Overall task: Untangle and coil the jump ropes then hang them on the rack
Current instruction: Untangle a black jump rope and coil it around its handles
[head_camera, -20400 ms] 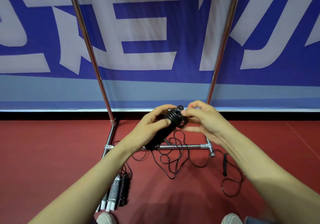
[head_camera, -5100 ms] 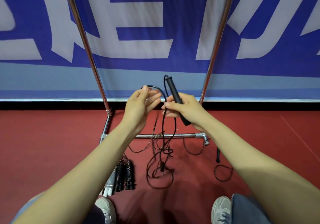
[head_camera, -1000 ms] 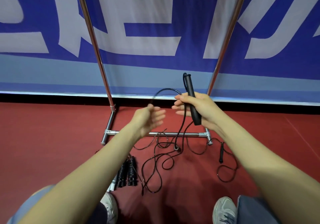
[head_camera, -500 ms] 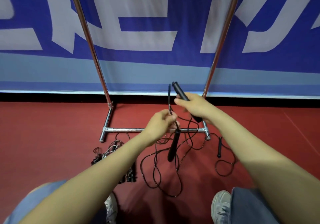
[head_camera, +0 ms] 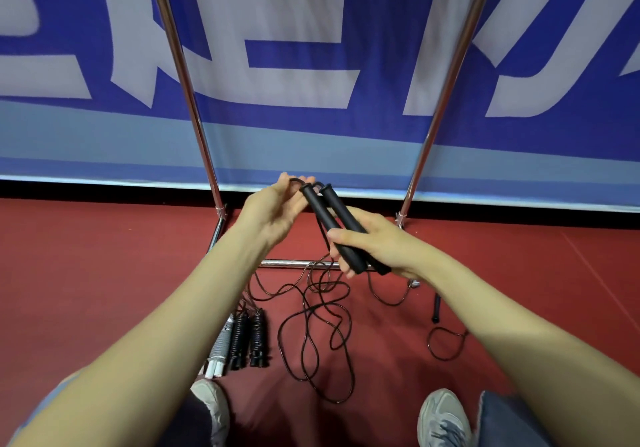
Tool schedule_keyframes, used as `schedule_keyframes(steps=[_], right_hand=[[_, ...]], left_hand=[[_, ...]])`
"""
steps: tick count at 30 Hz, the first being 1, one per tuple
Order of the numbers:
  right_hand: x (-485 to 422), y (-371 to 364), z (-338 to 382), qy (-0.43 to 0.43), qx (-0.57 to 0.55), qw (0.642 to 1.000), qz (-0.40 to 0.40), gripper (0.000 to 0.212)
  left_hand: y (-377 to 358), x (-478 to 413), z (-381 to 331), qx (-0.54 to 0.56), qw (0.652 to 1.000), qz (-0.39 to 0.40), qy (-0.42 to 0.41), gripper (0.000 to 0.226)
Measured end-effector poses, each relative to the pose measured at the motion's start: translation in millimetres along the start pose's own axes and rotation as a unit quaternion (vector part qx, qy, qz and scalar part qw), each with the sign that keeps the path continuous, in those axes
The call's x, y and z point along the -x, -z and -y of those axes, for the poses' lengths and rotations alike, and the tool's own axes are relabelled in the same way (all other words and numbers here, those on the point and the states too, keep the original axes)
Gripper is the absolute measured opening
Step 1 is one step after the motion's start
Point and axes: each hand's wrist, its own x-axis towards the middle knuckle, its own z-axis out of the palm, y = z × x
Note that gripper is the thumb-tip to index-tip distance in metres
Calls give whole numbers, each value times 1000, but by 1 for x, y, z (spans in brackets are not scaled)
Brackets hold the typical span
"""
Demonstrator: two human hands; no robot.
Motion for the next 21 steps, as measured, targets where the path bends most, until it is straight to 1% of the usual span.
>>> schedule_keyframes(steps=[2, 4, 6, 7, 8, 9, 10, 11, 12, 13, 14, 16, 17, 19, 21], right_hand=[[2, 5, 1, -6, 18, 1000, -4, 30], [4, 11, 2, -18, 28, 999, -1, 41], [7, 17, 5, -24, 30, 999, 6, 49], [9, 19, 6, -23, 34, 999, 13, 51], [10, 21, 8, -20, 43, 999, 23, 55], [11, 24, 9, -17, 52, 998, 34, 57], [13, 27, 11, -16, 61, 997, 46, 58], [14, 29, 12, -18, 65, 996, 56, 58], [15, 32, 13, -23, 62, 996, 64, 55], [17, 33, 14, -26, 58, 995, 72, 51], [19, 35, 15, -28, 54, 995, 81, 45], [23, 38, 17, -32, 54, 992, 110, 34], [25, 39, 18, -36, 56, 990, 126, 32], [29, 42, 19, -46, 59, 988, 137, 31], [33, 48, 20, -61, 57, 988, 126, 37]], left_hand=[[3, 0, 1, -104, 994, 27, 8, 21], [6, -1, 4, -175, 984, 37, 21, 18], [7, 0, 10, -259, 965, 24, 26, 21], [8, -1, 12, -315, 949, 7, 15, 22], [8, -2, 14, -377, 926, -20, -15, 21], [9, -3, 15, -431, 898, -50, -70, 23], [9, -4, 14, -462, 874, -66, -136, 25], [8, -2, 13, -464, 863, -51, -191, 21], [5, 2, 11, -459, 862, -7, -217, 11], [1, 6, 10, -469, 855, 54, -217, 7], [-1, 11, 10, -489, 841, 111, -201, 21], [-3, 17, 11, -532, 817, 179, -135, 40], [-2, 19, 11, -549, 806, 192, -115, 46], [2, 20, 8, -579, 784, 198, -108, 52], [5, 20, 1, -593, 771, 201, -118, 43]])
